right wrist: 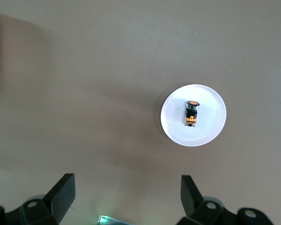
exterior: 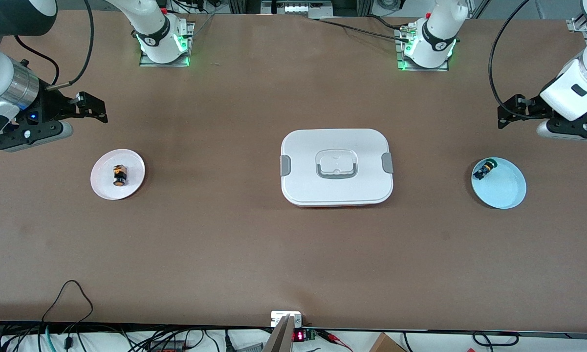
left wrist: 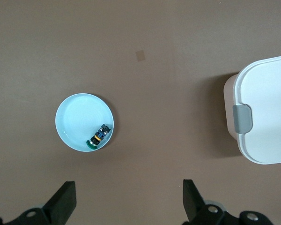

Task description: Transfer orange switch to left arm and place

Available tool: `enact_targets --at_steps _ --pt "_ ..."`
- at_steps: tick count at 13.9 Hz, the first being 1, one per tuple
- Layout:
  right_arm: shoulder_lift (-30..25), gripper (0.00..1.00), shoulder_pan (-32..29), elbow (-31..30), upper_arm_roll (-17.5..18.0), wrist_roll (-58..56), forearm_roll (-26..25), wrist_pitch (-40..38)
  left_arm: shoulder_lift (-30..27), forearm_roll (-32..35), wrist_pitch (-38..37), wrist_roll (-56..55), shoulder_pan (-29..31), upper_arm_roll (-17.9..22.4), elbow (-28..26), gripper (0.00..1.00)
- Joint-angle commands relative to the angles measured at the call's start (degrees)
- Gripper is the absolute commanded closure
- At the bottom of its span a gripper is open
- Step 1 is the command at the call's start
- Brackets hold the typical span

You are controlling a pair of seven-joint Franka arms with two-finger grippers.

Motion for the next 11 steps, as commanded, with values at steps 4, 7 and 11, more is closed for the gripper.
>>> enact_targets --at_steps 4,7,11 --pt "1.9 0.0 -1.0 -1.9 -0.2 -7.3 0.1 -0.9 -0.1 -0.7 0.0 -0.4 -0.4 0.3 0.2 0.0" --pt "2.8 0.0 -2.1 -5.9 -0.2 -14.2 -0.9 3.1 -0.1 -0.7 0.0 -0.4 -0.4 0.3 0.2 0.0" --pt "2.7 0.0 -5.9 -16.4 -0.2 -31.2 -1.0 14.0 -0.1 -0.7 0.0 -0.4 -0.4 0.3 0.2 0.0"
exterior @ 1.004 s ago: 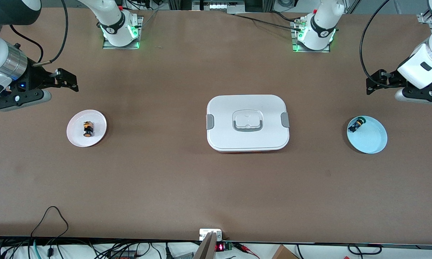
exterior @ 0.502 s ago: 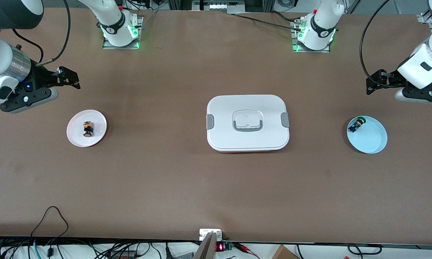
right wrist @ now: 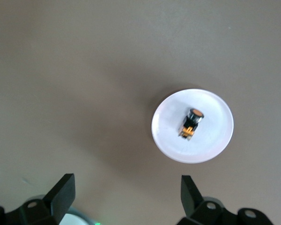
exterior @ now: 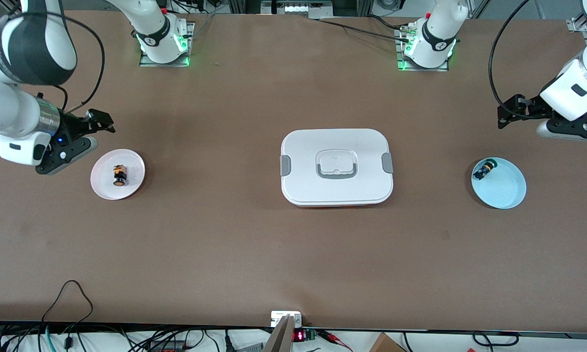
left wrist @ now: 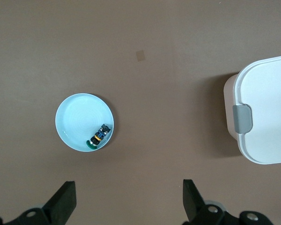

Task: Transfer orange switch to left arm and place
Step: 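Move the right gripper down over the orange switch on the white plate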

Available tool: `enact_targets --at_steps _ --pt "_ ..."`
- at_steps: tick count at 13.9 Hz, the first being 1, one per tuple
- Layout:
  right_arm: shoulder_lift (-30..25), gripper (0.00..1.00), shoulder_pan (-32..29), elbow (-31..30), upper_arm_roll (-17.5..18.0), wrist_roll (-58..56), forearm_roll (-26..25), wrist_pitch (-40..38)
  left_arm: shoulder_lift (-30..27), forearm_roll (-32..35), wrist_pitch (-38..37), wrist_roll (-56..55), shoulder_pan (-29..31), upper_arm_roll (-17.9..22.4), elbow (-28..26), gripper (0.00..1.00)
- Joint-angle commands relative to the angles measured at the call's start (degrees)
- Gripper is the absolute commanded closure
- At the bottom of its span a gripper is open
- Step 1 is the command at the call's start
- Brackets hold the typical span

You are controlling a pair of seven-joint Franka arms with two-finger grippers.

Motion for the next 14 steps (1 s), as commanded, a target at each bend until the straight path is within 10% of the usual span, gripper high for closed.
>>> enact_targets --at_steps 1,9,14 --pt "-1.5 0.0 -2.5 -7.9 0.4 -11.6 -0.8 7.0 -0.1 -0.7 0.0 -0.4 -0.4 0.3 0.2 0.0" --pt "7.3 0.0 -5.4 -17.3 0.3 -46.6 -4.5 32.2 -0.1 -0.7 0.0 -0.4 -0.4 0.3 0.2 0.0" --pt "7.7 0.0 -6.8 -25.1 0.4 -49.1 -4.5 46.9 -0.1 -0.7 0.0 -0.4 -0.4 0.3 0.2 0.0"
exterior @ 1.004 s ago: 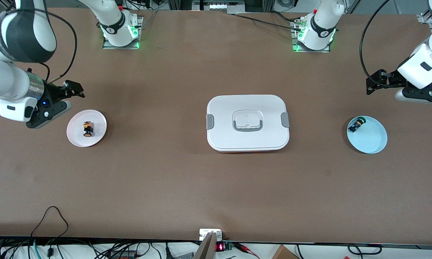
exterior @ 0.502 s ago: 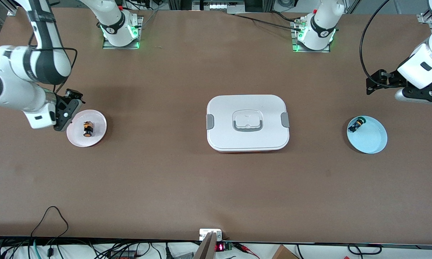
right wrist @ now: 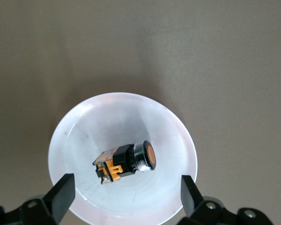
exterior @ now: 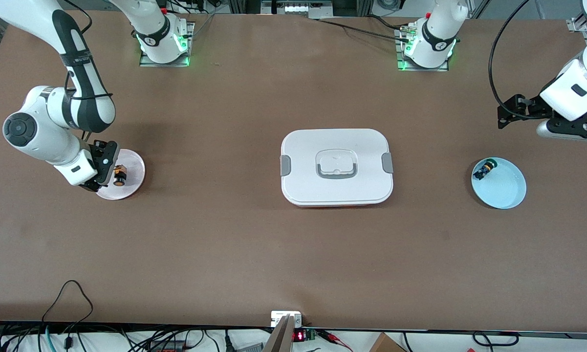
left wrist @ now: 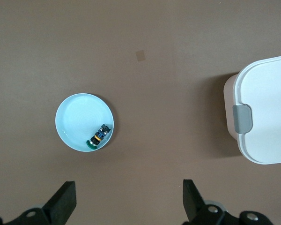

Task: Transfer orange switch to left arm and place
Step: 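Move the right gripper down over the orange switch on the white plate, then lower the right gripper around the orange switch and close it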

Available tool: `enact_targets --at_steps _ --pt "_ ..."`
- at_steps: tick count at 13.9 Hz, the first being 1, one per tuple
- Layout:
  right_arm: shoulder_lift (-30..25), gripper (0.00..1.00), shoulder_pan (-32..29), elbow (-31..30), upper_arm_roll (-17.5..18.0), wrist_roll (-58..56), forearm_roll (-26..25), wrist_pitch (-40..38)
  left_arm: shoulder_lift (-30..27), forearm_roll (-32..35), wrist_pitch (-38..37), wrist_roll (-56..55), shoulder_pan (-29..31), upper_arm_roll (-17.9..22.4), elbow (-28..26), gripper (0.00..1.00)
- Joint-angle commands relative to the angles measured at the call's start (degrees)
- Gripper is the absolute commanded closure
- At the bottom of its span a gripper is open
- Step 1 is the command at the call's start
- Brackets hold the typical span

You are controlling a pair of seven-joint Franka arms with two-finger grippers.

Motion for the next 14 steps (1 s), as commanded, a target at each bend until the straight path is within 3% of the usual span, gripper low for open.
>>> enact_targets --at_steps 1,8,14 --pt "-1.5 0.0 -1.0 -5.3 0.6 -1.8 -1.0 7.4 -0.1 -0.8 0.0 -0.4 -0.4 0.3 0.2 0.0" --pt "0.3 0.0 -3.8 -8.7 0.6 -7.4 -0.8 14.7 -0.1 -0.7 0.0 -0.4 -0.4 0.3 0.2 0.0" --pt "0.7 0.0 -3.4 -9.5 1.0 -8.6 -0.7 16.1 -0.1 -0.7 0.0 -0.4 -0.4 0.3 0.2 0.0"
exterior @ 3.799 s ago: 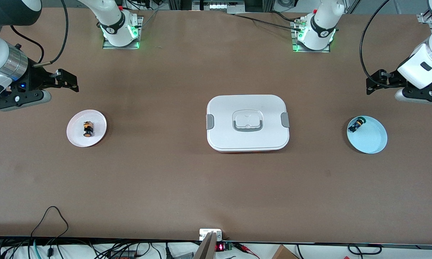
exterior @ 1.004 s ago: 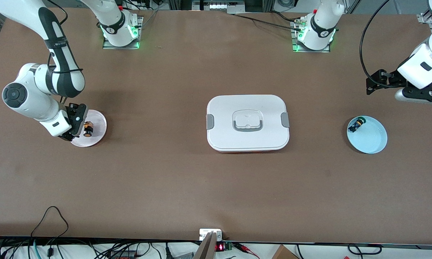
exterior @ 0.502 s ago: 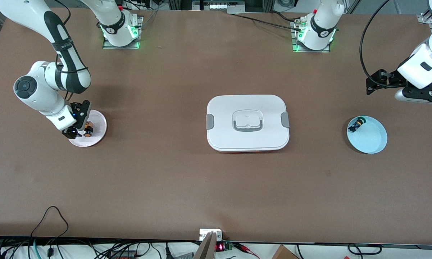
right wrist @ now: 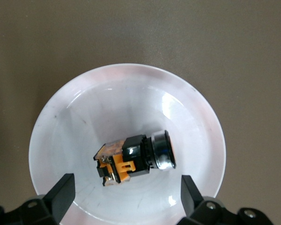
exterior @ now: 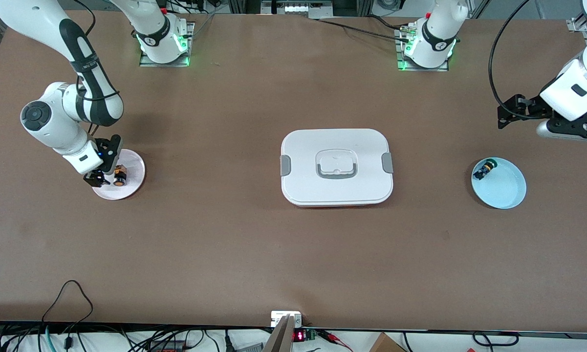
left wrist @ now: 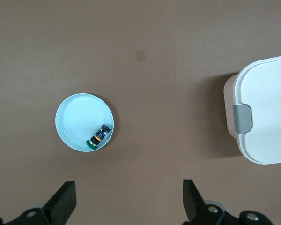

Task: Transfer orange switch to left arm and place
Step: 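Lower the right gripper around the orange switch and close it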

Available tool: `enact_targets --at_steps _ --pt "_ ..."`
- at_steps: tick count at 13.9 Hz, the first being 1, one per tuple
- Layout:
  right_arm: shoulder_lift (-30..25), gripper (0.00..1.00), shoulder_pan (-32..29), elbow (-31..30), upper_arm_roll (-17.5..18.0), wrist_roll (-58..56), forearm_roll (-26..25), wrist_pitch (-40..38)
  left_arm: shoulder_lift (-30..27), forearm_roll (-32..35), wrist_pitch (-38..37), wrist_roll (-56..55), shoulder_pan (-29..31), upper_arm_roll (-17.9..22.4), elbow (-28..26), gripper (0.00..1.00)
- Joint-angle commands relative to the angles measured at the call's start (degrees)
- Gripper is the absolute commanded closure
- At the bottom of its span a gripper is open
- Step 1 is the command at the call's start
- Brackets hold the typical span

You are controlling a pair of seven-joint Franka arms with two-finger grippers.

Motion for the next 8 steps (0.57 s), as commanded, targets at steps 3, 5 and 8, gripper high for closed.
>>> enact_targets --at_steps 3,5,8 --pt "0.5 0.0 -0.5 -0.8 1.5 -2.7 -0.7 3.6 -0.1 -0.8 0.0 -0.4 -0.4 0.3 0.2 0.0" --pt "1.2 0.0 -0.5 -0.8 2.0 -2.7 -0.6 4.5 -0.1 -0.7 0.0 -0.4 -0.4 0.3 0.2 0.0" --pt "1.3 0.0 -0.7 -0.8 2.2 -3.2 -0.6 4.7 -0.1 -0.7 0.0 -0.4 -0.4 0.3 0.2 0.0"
